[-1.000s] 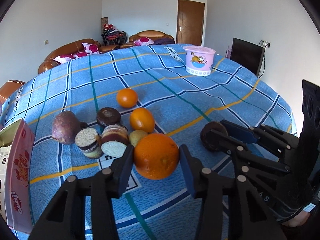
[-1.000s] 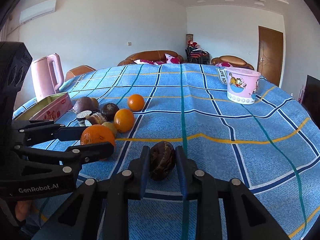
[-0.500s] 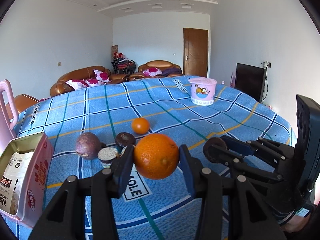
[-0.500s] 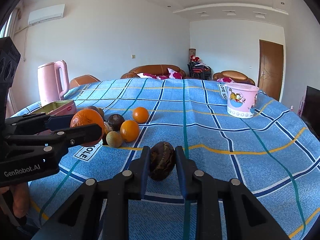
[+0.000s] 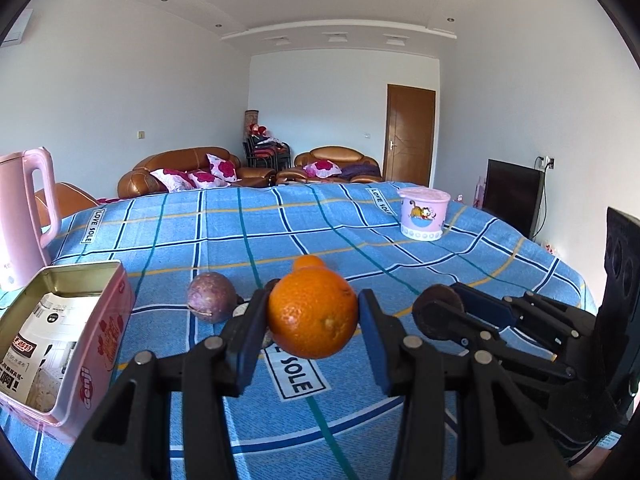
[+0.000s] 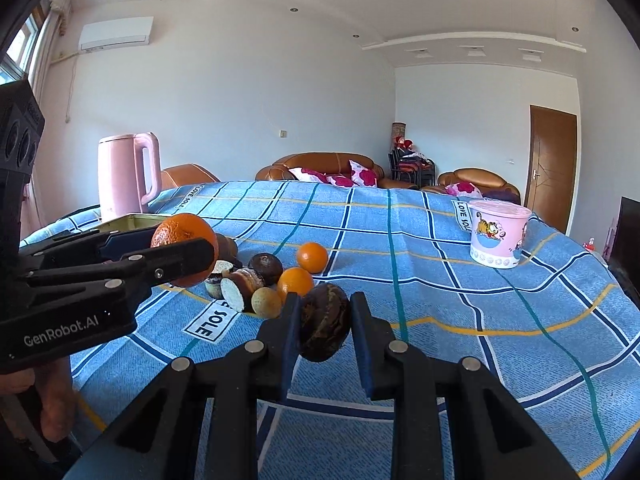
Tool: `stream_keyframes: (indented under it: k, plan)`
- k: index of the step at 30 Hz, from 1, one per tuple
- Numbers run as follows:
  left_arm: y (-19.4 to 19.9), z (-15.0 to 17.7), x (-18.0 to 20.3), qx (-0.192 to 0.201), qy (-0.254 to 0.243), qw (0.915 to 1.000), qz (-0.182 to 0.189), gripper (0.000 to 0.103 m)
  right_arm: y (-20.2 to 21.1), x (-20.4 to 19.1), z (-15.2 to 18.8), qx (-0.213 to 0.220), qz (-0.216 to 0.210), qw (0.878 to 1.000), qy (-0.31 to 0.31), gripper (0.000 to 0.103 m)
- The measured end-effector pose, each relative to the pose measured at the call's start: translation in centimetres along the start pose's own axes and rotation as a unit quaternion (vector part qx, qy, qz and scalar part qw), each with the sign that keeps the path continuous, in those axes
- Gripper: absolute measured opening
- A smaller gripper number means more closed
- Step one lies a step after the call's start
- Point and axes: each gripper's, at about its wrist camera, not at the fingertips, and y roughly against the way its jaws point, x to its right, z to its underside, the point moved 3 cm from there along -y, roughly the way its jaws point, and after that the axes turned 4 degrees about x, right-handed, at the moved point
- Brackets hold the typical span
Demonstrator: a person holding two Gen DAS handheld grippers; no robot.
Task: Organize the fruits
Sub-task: 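Grasp the large orange with the left tool and lift it while the right tool holds the brown fruit, then carry the orange in the left tool and brown fruit in the right tool over the pink tin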
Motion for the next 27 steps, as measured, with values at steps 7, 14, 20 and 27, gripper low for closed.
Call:
stream_keyframes:
  k: [7,14,20,27]
  plan:
    - [0.9,-0.5,-1.0,0.018,-0.002,0.9994,-0.028,0.047,0.4,-0.9,-0.9,0.018,-0.013,1.0,0.003,0.027]
    - [1.5,-1.0,-2.0,0.026,-0.002,0.9986,-0.045,0.047,0.5,-2.0,-2.1,0.029,-0.026,0.999,0.012,0.027]
    - [1.8,-1.1,-2.6,0.029,-0.003,0.9981,-0.054,0.047,0.3,-3.3,-2.6,0.031,-0.037,0.999,0.022,0.027]
    - [2.2,-1.1,-3.5,0.029,0.0,0.9974,-0.066,0.047,0.2,-4.4,-3.1,0.037,-0.045,0.998,0.03,0.027]
